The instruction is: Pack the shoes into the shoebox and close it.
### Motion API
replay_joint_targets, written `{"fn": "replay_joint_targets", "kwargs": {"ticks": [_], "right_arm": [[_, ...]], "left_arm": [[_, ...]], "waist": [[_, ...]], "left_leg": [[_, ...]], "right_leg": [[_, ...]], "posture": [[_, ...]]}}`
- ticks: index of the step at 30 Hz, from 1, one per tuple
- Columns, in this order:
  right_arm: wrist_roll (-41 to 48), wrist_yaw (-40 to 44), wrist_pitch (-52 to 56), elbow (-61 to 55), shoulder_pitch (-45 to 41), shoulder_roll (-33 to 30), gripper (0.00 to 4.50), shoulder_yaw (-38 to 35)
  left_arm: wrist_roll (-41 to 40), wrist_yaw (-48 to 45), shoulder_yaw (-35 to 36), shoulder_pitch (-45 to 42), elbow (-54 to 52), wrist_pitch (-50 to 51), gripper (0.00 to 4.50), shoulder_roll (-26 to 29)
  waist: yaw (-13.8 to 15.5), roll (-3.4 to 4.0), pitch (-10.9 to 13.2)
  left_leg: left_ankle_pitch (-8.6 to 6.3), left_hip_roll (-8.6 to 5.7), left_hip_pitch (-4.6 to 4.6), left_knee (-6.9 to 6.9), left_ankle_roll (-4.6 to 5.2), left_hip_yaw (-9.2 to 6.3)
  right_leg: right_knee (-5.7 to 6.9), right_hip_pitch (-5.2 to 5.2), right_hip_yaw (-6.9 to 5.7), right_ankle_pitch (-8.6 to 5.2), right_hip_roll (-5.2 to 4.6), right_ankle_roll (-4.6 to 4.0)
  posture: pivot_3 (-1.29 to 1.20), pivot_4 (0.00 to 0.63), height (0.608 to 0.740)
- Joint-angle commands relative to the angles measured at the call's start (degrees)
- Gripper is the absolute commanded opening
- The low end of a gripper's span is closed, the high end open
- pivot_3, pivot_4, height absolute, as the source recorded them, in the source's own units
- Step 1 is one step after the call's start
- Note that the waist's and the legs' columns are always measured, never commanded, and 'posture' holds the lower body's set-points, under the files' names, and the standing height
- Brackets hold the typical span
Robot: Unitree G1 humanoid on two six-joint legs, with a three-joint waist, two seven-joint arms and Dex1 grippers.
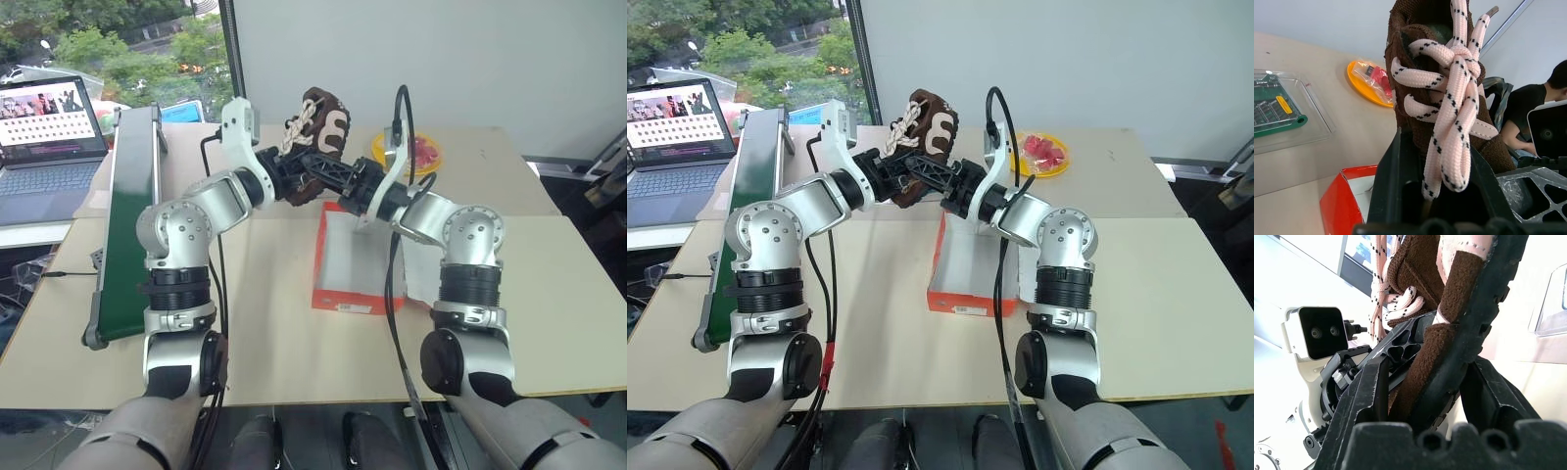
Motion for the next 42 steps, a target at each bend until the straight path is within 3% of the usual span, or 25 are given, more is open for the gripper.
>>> {"fn": "replay_joint_targets", "kwargs": {"ticks": [1, 5, 15, 20, 26, 27, 31, 33, 38, 41, 42], "right_arm": [[4.08, 0.55, -6.81, -2.34, -2.86, -0.19, 2.99, -5.49], [3.91, -0.54, -8.94, -0.90, -3.68, -0.32, 4.38, -6.13], [3.30, -0.76, -11.81, 3.39, -4.51, -1.15, 4.38, -6.46], [1.66, -0.24, -13.07, 5.02, -3.91, -1.86, 2.50, -5.30], [1.58, -0.25, -13.29, 5.05, -3.84, -2.00, 0.65, -5.03], [1.62, -0.27, -13.34, 5.06, -3.85, -2.00, 0.45, -5.04], [1.61, -0.27, -13.62, 5.17, -4.00, -2.22, 0.38, -5.06], [1.38, -0.39, -13.78, 5.25, -4.26, -2.56, 0.37, -5.01], [-1.23, -1.84, -14.21, 6.09, -5.96, -5.37, 0.35, -3.76], [-5.09, -3.92, -13.74, 6.13, -7.99, -8.85, 0.35, -1.73], [-6.96, -4.52, -13.31, 5.75, -8.47, -10.20, 0.35, -0.48]], "left_arm": [[-1.45, -1.17, -0.34, -0.96, -2.13, 0.18, 0.15, -0.54], [-1.58, -0.99, -0.52, -0.75, -2.45, 0.39, 0.15, -0.60], [-1.82, -0.63, -0.55, -1.27, -2.86, 0.98, 0.15, -0.74], [-2.01, -0.42, -0.29, -1.66, -2.88, 1.16, 0.15, -0.75], [-1.96, -0.17, -0.25, -1.46, -3.06, 1.24, 0.15, -0.63], [-1.90, -0.13, -0.29, -1.42, -3.09, 1.24, 0.15, -0.61], [-1.84, -0.11, -0.39, -1.02, -3.54, 1.36, 0.15, -0.22], [-2.59, -0.21, 0.18, -0.61, -4.23, 1.63, 1.10, -0.14], [-4.64, -0.05, 2.03, 0.53, -6.20, 3.11, 2.83, 0.98], [-5.43, -1.12, 2.85, 3.11, -7.26, 5.11, 3.77, 3.99], [-5.79, -1.77, 3.09, 4.12, -7.68, 5.89, 3.77, 5.10]], "waist": [[0.02, 0.00, 0.00], [0.05, 0.00, 0.00], [-0.06, 0.00, 0.00], [-0.02, 0.00, 0.00], [-0.04, 0.00, 0.00], [-0.02, 0.00, 0.00], [-0.01, 0.00, 0.00], [-0.01, 0.00, 0.00], [-0.01, 0.00, 0.00], [-0.07, 0.00, 0.00], [-0.21, 0.01, 0.00]], "left_leg": [[0.00, 0.00, 0.00, 0.00, 0.00, 0.00], [0.00, 0.00, -0.01, 0.01, 0.00, 0.00], [0.01, 0.01, 0.00, 0.00, -0.02, 0.01], [0.02, 0.00, -0.01, 0.01, -0.01, 0.01], [0.02, 0.01, -0.01, 0.01, -0.01, 0.01], [0.02, 0.01, 0.00, 0.01, -0.02, 0.01], [0.03, 0.00, -0.01, 0.01, -0.02, 0.01], [0.03, 0.01, -0.01, 0.00, -0.02, 0.01], [0.03, 0.01, -0.01, 0.01, -0.02, 0.01], [0.03, 0.01, 0.00, 0.01, -0.02, 0.01], [0.03, 0.01, 0.00, 0.01, -0.02, 0.01]], "right_leg": [[0.00, 0.00, -0.01, 0.00, 0.00, 0.00], [0.00, 0.00, -0.01, 0.00, -0.01, 0.00], [0.01, -0.01, 0.01, 0.00, 0.01, 0.01], [0.00, -0.01, 0.01, 0.00, 0.00, 0.01], [0.00, -0.01, 0.01, 0.00, 0.00, 0.01], [0.01, -0.01, 0.01, 0.00, 0.00, 0.01], [0.01, -0.01, 0.01, 0.01, 0.00, 0.01], [0.01, -0.01, 0.00, 0.00, 0.00, 0.01], [0.01, -0.01, 0.01, 0.01, -0.01, 0.01], [0.01, -0.01, 0.02, 0.00, 0.00, 0.01], [0.01, -0.01, 0.02, 0.00, 0.01, 0.01]], "posture": [[0.00, 0.150, 0.740], [0.00, 0.150, 0.740], [0.00, 0.150, 0.740], [0.00, 0.150, 0.740], [0.00, 0.150, 0.740], [0.00, 0.150, 0.740], [0.00, 0.150, 0.740], [0.00, 0.150, 0.740], [0.00, 0.150, 0.740], [0.00, 0.150, 0.740], [0.00, 0.150, 0.740]]}}
